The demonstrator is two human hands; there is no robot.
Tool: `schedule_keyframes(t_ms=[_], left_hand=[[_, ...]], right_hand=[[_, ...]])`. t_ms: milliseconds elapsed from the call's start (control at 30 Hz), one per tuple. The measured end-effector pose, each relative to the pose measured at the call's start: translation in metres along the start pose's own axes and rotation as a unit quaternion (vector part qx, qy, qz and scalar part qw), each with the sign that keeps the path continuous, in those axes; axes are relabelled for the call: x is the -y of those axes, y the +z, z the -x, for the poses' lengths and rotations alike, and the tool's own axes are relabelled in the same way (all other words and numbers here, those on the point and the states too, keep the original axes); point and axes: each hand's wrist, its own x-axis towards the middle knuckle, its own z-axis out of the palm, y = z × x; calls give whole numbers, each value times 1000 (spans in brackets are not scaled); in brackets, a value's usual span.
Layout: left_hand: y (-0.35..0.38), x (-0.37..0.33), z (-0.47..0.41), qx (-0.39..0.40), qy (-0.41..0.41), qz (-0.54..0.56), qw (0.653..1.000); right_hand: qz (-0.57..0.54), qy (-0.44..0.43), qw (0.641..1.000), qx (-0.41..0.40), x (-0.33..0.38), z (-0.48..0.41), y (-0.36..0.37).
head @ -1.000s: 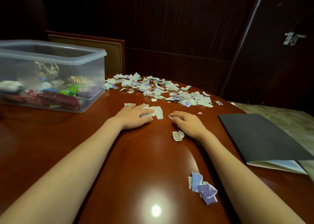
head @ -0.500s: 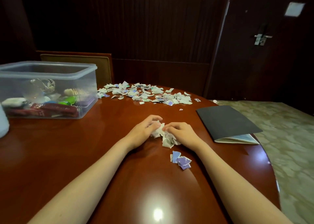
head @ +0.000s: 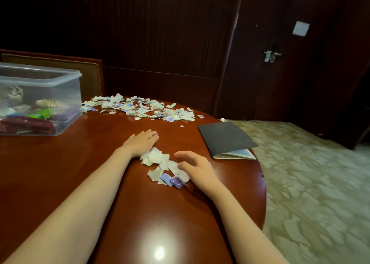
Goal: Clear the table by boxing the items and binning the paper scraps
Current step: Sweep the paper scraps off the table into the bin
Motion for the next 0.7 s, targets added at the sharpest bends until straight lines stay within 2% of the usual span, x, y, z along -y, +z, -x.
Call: schedule_keyframes(t_ms=[133, 300, 367, 433, 500, 600, 700], left_hand=[[4, -8, -8, 54, 32, 40, 997], [11, 0, 0, 54, 43, 109, 992], [9, -5, 11, 30, 75, 187, 979], [8, -9, 17, -29, 84, 233, 968], [5, -9, 13, -52, 64, 210, 974], [4, -12, 3, 2, 8, 133, 991], [3, -18, -5, 33, -9, 63, 997]], right_hand=[[10, 8, 1000, 8, -1, 4, 0], [-8, 19, 1000, -9, 4, 5, -2], [-16, 22, 1000, -13, 4, 6, -3], [-3, 22, 1000, -10, 6, 9, -2], [16, 19, 1000, -10, 6, 12, 0], [78, 23, 997, -20, 7, 10, 1], [198, 32, 980, -3, 9, 5, 7]])
